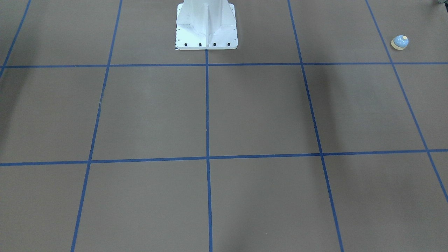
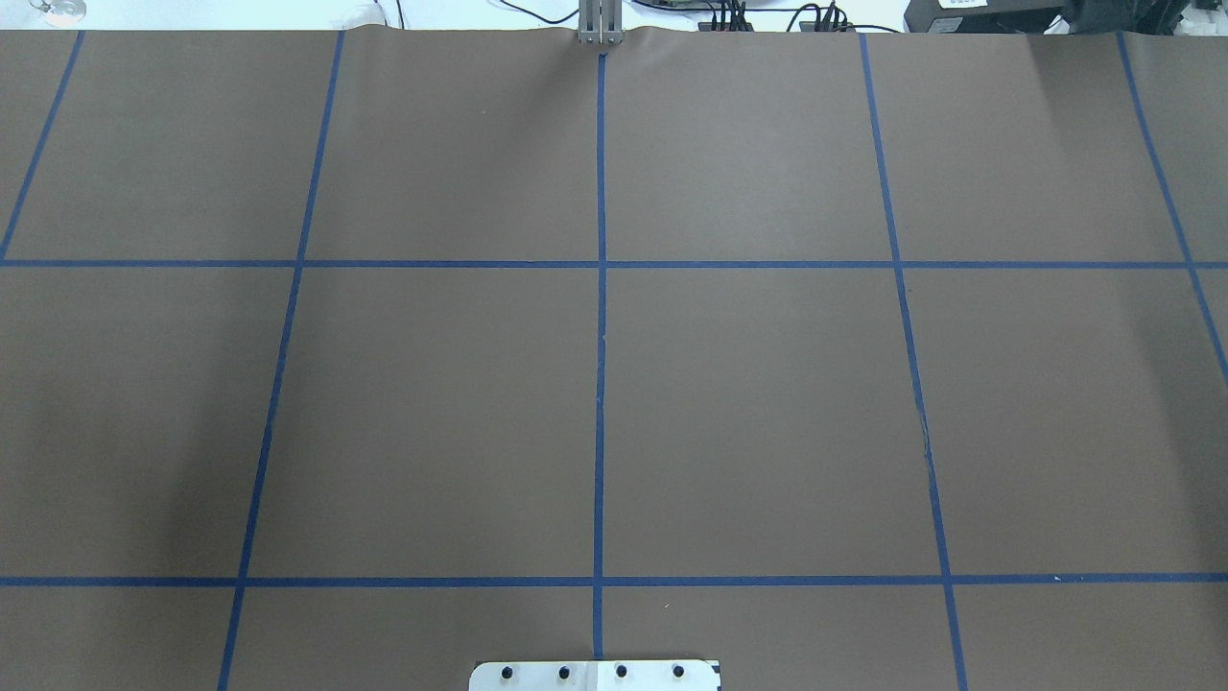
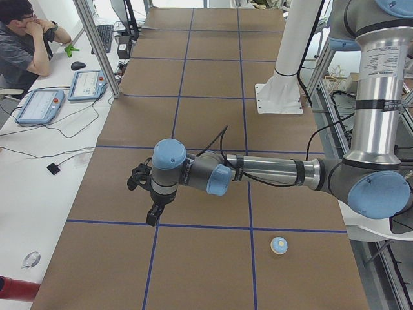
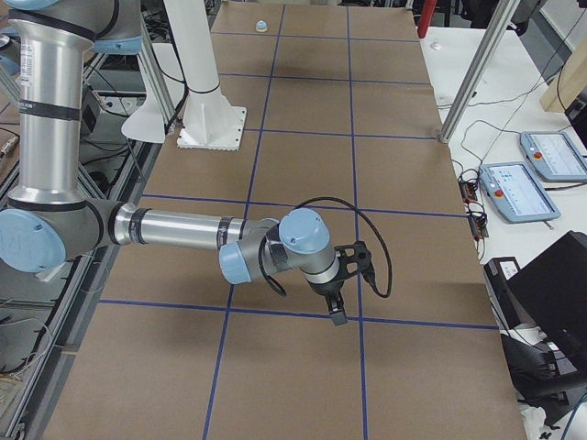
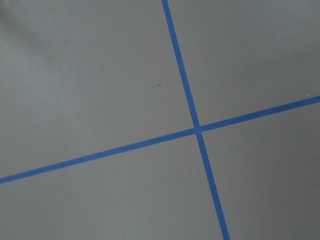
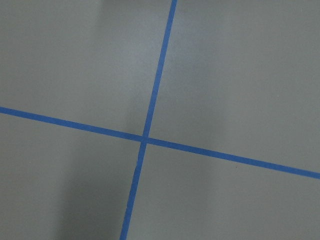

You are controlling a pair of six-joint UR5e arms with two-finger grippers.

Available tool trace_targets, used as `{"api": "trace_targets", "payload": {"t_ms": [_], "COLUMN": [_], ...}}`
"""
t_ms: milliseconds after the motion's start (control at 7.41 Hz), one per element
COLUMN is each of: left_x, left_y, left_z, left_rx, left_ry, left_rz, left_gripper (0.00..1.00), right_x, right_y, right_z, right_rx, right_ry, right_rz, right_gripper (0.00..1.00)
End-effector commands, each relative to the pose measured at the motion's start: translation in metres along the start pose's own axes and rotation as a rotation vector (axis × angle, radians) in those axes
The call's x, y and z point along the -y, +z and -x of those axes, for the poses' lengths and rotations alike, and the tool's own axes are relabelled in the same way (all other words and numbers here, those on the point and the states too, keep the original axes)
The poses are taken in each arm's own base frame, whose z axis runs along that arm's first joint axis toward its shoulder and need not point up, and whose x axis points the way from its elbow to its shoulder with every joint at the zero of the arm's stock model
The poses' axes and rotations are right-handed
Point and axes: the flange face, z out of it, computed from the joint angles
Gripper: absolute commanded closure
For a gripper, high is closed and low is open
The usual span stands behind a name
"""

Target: Place and press bell with both arms

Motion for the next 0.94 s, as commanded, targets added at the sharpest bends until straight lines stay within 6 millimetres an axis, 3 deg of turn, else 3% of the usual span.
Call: {"api": "trace_targets", "payload": {"t_ms": [0, 270, 809], "left_x": [0.007, 0.0, -0.012], "left_y": [0.002, 0.021, 0.02], "left_z": [0.003, 0.016, 0.011], "left_rx": [0.004, 0.002, -0.008], "left_ry": [-0.023, -0.046, -0.046], "left_rz": [-0.105, -0.073, -0.108], "left_gripper": [0.0, 0.0, 0.0], "right_x": [0.001, 0.001, 0.009], "right_y": [-0.001, -0.001, -0.002], "right_z": [0.002, 0.003, 0.012], "right_rx": [0.015, 0.015, 0.024], "right_ry": [-0.01, -0.012, -0.045], "right_rz": [-0.012, -0.014, -0.031], "right_gripper": [0.0, 0.0, 0.0]}}
